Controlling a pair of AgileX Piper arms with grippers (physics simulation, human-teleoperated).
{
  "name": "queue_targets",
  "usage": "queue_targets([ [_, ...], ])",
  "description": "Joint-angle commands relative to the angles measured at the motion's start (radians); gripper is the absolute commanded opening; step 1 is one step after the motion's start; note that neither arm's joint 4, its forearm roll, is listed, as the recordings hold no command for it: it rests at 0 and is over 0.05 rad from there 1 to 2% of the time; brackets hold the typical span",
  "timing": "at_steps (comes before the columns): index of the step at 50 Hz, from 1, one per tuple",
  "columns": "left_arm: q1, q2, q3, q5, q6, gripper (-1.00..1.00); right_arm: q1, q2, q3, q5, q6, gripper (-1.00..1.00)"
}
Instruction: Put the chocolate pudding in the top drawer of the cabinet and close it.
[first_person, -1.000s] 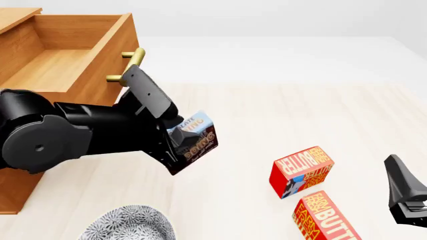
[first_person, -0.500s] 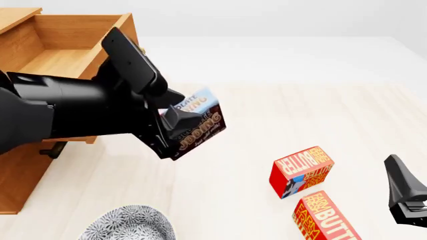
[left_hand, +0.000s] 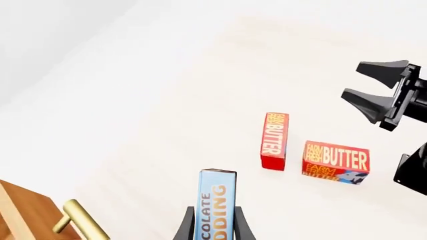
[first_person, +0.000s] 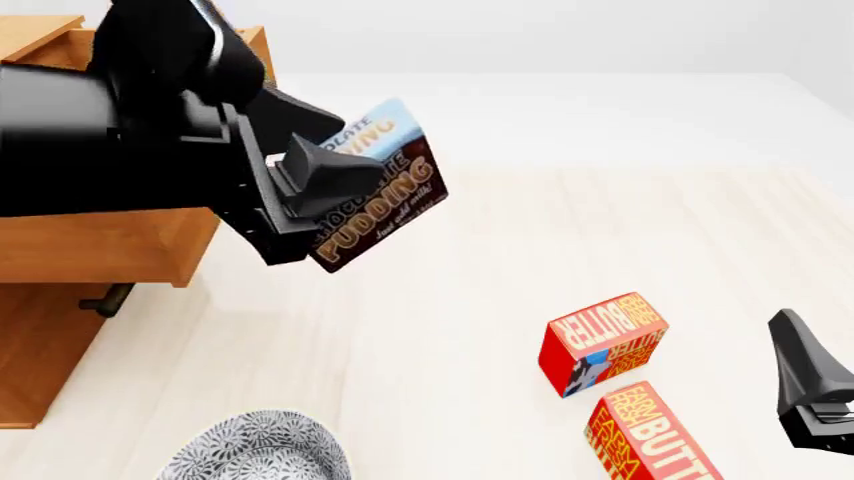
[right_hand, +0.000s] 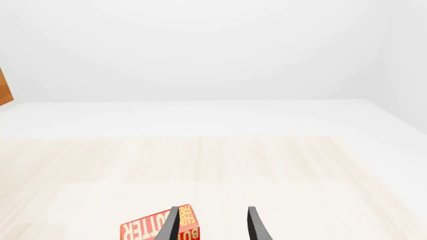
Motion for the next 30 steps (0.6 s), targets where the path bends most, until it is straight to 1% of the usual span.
queue_targets([
  [1,0.036,-0.034,-0.004,0.024,0.039,-1.00,0.000,-0.010,0.001,0.007,-0.002,1.00],
  [7,0.049,-0.045,-0.020,0.044,0.046,-1.00,0.000,-0.010,0.001,0.007,-0.002,1.00],
  [8,0.067,-0.058,-0.020,0.047,0.066,-1.00,0.000,-0.010,0.001,0.007,-0.002,1.00],
  [10,0.065,-0.053,-0.040,0.062,0.053,-1.00,0.000,-0.010,0.001,0.007,-0.002,1.00],
  [11,0.068,-0.057,-0.039,0.064,0.059,-1.00,0.000,-0.010,0.001,0.007,-0.002,1.00],
  [12,0.092,-0.075,-0.032,0.063,0.082,-1.00,0.000,-0.010,0.001,0.007,-0.002,1.00],
  [13,0.076,-0.068,-0.046,0.072,0.067,-1.00,0.000,-0.010,0.001,0.007,-0.002,1.00],
  [14,0.076,-0.070,-0.054,0.079,0.068,-1.00,0.000,-0.010,0.001,0.007,-0.002,1.00],
  [17,0.093,-0.099,-0.058,0.074,0.089,-1.00,0.000,-0.010,0.001,0.007,-0.002,1.00],
  [22,0.098,-0.100,-0.077,0.092,0.087,-1.00,0.000,-0.010,0.001,0.007,-0.002,1.00],
  [25,0.124,-0.110,-0.075,0.093,0.107,-1.00,0.000,-0.010,0.001,0.007,-0.002,1.00],
  [28,0.139,-0.112,-0.093,0.106,0.104,-1.00,0.000,-0.010,0.001,0.007,-0.002,1.00],
  [30,0.176,-0.131,-0.090,0.098,0.123,-1.00,0.000,-0.010,0.001,0.007,-0.002,1.00],
])
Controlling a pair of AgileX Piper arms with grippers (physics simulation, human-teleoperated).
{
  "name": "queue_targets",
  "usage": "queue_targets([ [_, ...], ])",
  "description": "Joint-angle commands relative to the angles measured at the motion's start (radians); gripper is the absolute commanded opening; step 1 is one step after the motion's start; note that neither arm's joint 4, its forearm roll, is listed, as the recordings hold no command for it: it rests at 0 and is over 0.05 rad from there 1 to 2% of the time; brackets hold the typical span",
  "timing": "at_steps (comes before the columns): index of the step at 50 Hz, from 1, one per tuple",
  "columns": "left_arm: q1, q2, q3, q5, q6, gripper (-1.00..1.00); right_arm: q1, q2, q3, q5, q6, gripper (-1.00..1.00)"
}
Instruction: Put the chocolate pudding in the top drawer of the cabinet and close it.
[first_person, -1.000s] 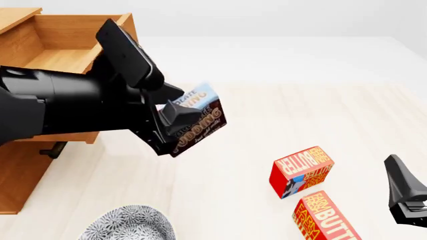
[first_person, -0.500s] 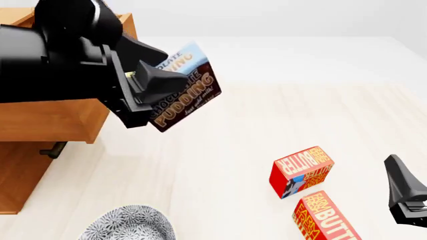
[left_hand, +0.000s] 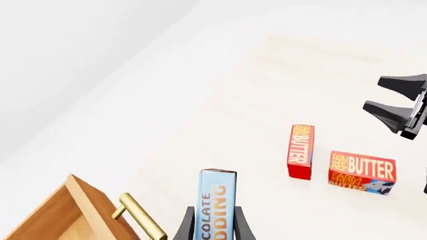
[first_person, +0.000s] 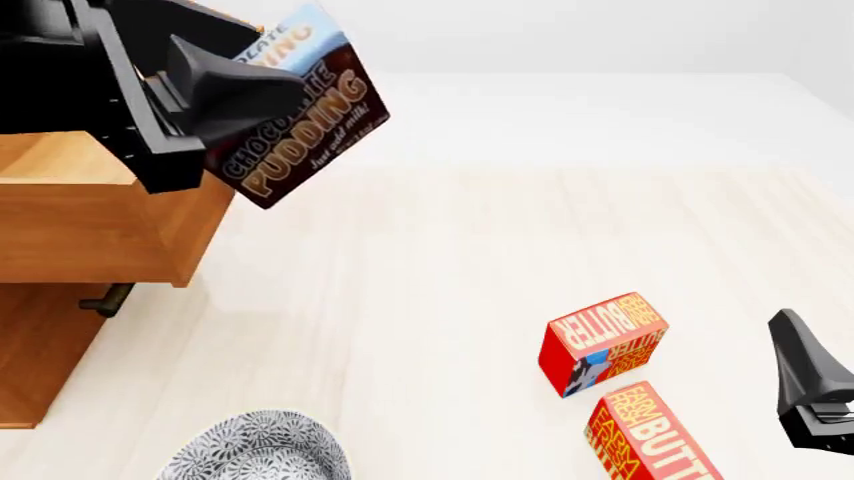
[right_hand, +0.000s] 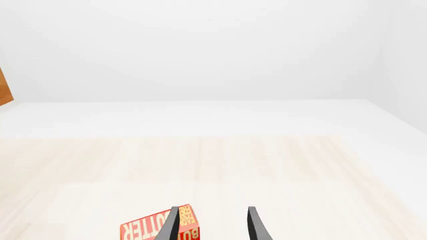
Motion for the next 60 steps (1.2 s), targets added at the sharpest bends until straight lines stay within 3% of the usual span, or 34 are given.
queue_targets([
  [1,0.088,-0.033,-0.010,0.014,0.021,-1.00,0.000,-0.010,0.001,0.007,-0.002,1.00],
  [7,0.140,-0.049,-0.008,0.006,0.064,-1.00,0.000,-0.010,0.001,0.007,-0.002,1.00],
  [27,0.230,-0.066,-0.107,0.096,0.065,-1.00,0.000,-0.010,0.001,0.007,-0.002,1.00],
  [28,0.263,-0.075,-0.101,0.089,0.080,-1.00,0.000,-0.010,0.001,0.007,-0.002,1.00],
  [38,0.309,-0.067,-0.118,0.099,0.036,-1.00,0.000,-0.010,0.001,0.007,-0.002,1.00],
  [60,0.470,0.017,-0.062,-0.006,-0.003,-1.00,0.000,-0.010,0.001,0.007,-0.002,1.00],
])
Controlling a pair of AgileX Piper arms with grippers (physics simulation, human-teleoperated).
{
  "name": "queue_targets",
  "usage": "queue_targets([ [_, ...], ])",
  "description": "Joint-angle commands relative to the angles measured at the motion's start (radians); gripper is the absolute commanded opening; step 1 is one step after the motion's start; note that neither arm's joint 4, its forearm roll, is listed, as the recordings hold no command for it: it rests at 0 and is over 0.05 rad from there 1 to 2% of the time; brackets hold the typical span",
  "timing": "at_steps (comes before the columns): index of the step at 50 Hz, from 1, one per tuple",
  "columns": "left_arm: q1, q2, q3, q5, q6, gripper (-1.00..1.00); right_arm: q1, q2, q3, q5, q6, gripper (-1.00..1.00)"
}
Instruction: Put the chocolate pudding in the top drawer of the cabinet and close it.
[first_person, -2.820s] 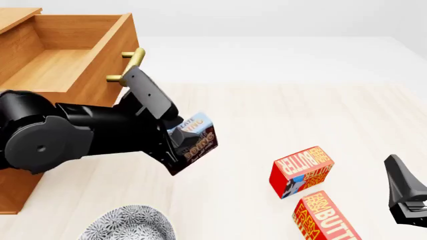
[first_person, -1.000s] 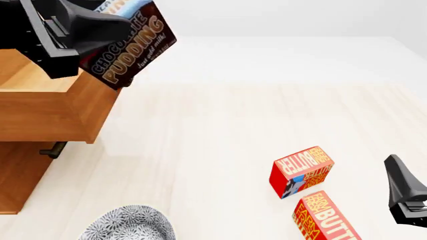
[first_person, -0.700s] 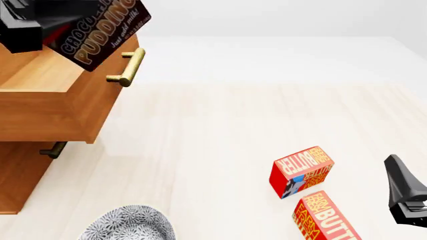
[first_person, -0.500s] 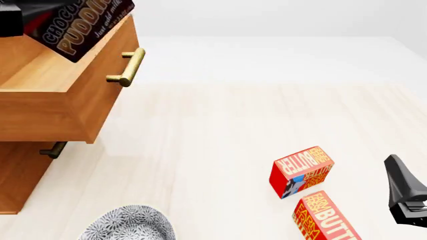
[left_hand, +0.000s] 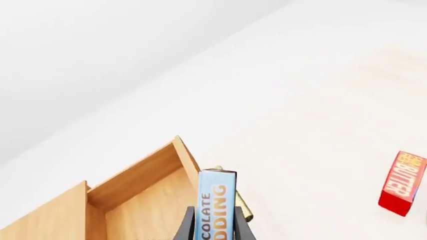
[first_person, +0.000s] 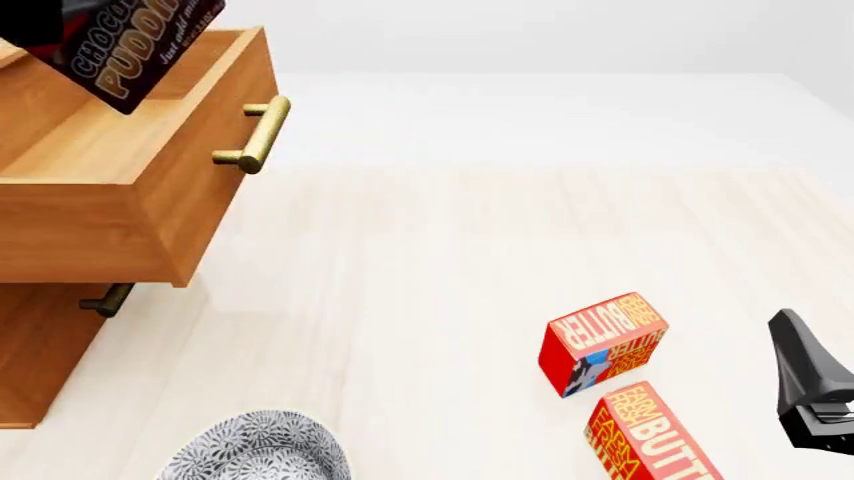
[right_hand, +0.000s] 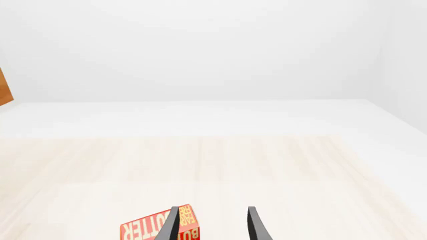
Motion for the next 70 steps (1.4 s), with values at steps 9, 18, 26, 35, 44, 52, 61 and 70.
queue_targets([
  [9,0.146,0.078,0.050,-0.087,-0.029,-1.00,0.000,-0.010,0.001,0.007,-0.002,1.00],
  [18,0.154,0.106,0.073,-0.102,-0.067,-1.00,0.000,-0.010,0.001,0.007,-0.002,1.00],
  [26,0.231,0.084,0.148,-0.163,-0.005,-1.00,0.000,-0.010,0.001,0.007,-0.002,1.00],
  [35,0.236,0.122,0.170,-0.189,-0.035,-1.00,0.000,-0.010,0.001,0.007,-0.002,1.00],
  [44,0.276,0.138,0.223,-0.241,-0.028,-1.00,0.000,-0.010,0.001,0.007,-0.002,1.00],
  [52,0.313,0.155,0.259,-0.279,-0.032,-1.00,0.000,-0.010,0.001,0.007,-0.002,1.00],
  [61,0.319,0.156,0.269,-0.288,-0.038,-1.00,0.000,-0.010,0.001,0.007,-0.002,1.00],
  [70,0.360,0.162,0.248,-0.289,-0.036,-1.00,0.000,-0.010,0.001,0.007,-0.002,1.00],
])
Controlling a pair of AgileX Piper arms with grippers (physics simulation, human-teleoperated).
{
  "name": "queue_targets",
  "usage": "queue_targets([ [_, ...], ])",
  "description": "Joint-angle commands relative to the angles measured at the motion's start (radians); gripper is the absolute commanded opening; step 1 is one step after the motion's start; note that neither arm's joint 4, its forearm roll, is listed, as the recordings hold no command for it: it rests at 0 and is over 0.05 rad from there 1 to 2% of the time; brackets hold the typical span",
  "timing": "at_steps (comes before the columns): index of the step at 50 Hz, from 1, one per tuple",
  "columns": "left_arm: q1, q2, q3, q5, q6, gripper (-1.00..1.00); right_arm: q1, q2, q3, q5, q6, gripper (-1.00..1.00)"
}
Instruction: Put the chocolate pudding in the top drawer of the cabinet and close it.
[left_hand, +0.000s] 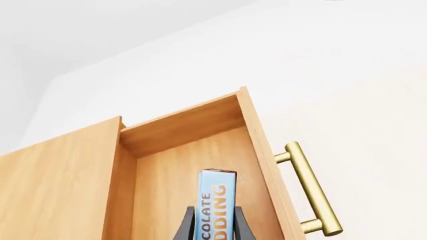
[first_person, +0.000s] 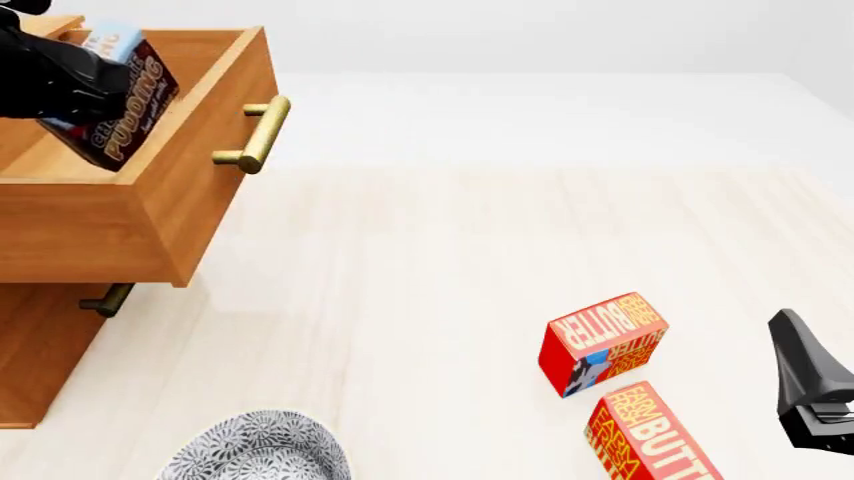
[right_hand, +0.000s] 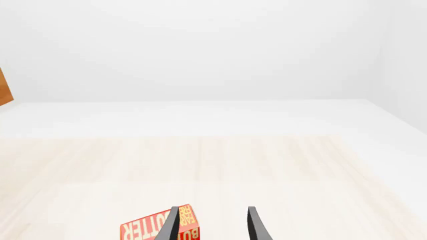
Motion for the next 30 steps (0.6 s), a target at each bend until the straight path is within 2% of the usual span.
queue_targets([
  [1,0.057,0.010,0.020,-0.017,0.000,-1.00,0.000,-0.010,0.001,0.007,-0.002,1.00],
  [2,0.043,0.013,0.017,-0.012,-0.005,1.00,0.000,-0.010,0.001,0.007,-0.002,1.00],
  [6,0.029,0.017,0.018,-0.011,-0.002,1.00,0.000,-0.010,0.001,0.007,-0.002,1.00],
  [8,0.067,0.009,0.019,-0.018,0.015,1.00,0.000,-0.010,0.001,0.007,-0.002,1.00],
  [10,0.033,0.016,-0.010,0.014,-0.026,1.00,0.000,-0.010,0.001,0.007,-0.002,1.00],
  [12,0.098,0.006,-0.011,0.010,0.016,1.00,0.000,-0.010,0.001,0.007,-0.002,1.00],
  [20,0.069,-0.052,-0.068,0.084,-0.010,1.00,0.000,-0.010,0.001,0.007,-0.002,1.00],
  [22,0.031,-0.067,-0.102,0.132,-0.053,1.00,0.000,-0.010,0.001,0.007,-0.002,1.00],
  [24,0.026,-0.107,-0.101,0.143,-0.017,1.00,0.000,-0.010,0.001,0.007,-0.002,1.00],
  [25,-0.004,-0.114,-0.116,0.172,-0.039,1.00,0.000,-0.010,0.001,0.007,-0.002,1.00],
  [27,-0.011,-0.120,-0.124,0.183,-0.049,1.00,0.000,-0.010,0.001,0.007,-0.002,1.00],
  [28,-0.021,-0.142,-0.125,0.193,-0.028,1.00,0.000,-0.010,0.001,0.007,-0.002,1.00],
  [30,-0.037,-0.152,-0.141,0.222,-0.038,1.00,0.000,-0.010,0.001,0.007,-0.002,1.00],
])
